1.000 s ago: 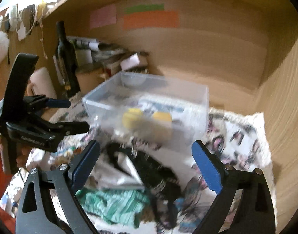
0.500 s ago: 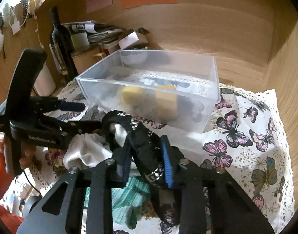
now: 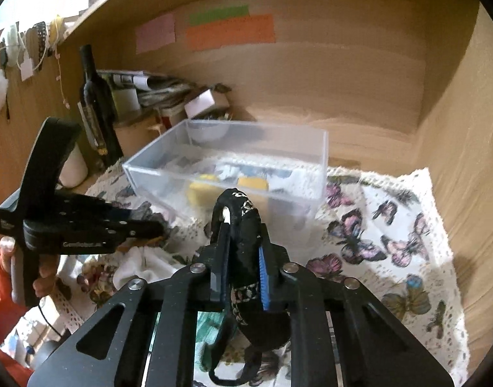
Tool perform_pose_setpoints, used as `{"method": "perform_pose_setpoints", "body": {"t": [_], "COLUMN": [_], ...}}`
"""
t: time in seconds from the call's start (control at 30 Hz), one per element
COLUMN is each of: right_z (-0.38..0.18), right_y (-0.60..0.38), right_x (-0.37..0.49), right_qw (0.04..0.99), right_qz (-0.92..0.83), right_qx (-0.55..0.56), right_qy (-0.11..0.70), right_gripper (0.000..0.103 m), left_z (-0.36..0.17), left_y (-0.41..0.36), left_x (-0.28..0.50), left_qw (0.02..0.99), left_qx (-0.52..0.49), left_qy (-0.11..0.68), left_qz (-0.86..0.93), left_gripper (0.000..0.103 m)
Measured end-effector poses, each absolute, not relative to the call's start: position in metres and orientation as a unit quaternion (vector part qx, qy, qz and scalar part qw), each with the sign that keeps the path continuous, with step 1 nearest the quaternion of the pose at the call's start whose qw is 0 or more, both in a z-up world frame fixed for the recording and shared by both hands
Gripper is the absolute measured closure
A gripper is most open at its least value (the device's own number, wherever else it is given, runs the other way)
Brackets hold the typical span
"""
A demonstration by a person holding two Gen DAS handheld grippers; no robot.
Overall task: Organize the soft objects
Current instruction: 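Grasp the grey glittery pouch with left while right grasps the black headband, then carry the pouch with left while right carries the headband into the box, releasing both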
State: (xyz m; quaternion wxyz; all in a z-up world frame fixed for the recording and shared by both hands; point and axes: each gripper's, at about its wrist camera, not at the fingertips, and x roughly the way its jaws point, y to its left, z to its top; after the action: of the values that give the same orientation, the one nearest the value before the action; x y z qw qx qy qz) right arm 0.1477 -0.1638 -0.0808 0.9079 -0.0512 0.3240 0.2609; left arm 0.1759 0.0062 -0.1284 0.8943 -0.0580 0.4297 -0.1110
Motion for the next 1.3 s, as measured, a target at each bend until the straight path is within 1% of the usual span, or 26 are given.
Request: {"method": "perform_pose_setpoints", "body": {"t": [0.23,0.5,0.63,0.8,0.93,1.03,1.3], "right_z": [-0.059,-0.029,-0.016,-0.005,-0.001,-0.004,-0.035], "right_y": [-0.171,-0.173,-0.172,-0.166,-0.160,-0.153,-0.136], "right_x": [0.147,0.149,0.156,0.169,0.188,0.204,0.253], "right_qw": [0.920,0.934,0.940,0.946,0.948,0.948,0.935], "right_qz": [0.255,0.253,0.250,0.243,0.240,0.234,0.232], "right_qx": [-0.045,-0.029,-0.028,-0.032,-0.031,-0.037,-0.043], "right_qy": [0.294,0.250,0.230,0.211,0.206,0.211,0.263], "right_gripper": [0.090,0.090,0.090,0.090,0.090,0.090,0.090], "left_z": [-0.086,-0.049,-0.035,-0.028,-0.033,-0.041,-0.074], "left_y": [0.015,0.024,0.031,0.041,0.047,0.053,0.060], "left_x": [0.157,0.152,0.154,0.161,0.174,0.192,0.248], "left_qw": [0.920,0.947,0.955,0.961,0.962,0.957,0.938], "left_qx": [-0.064,-0.057,-0.058,-0.054,-0.048,-0.050,-0.062], "left_qy": [0.372,0.307,0.285,0.269,0.269,0.284,0.340], "left_qz": [-0.102,-0.078,-0.062,-0.041,-0.024,-0.019,-0.028], "left_gripper": [0.080,0.080,0.080,0.080,0.080,0.080,0.079]}}
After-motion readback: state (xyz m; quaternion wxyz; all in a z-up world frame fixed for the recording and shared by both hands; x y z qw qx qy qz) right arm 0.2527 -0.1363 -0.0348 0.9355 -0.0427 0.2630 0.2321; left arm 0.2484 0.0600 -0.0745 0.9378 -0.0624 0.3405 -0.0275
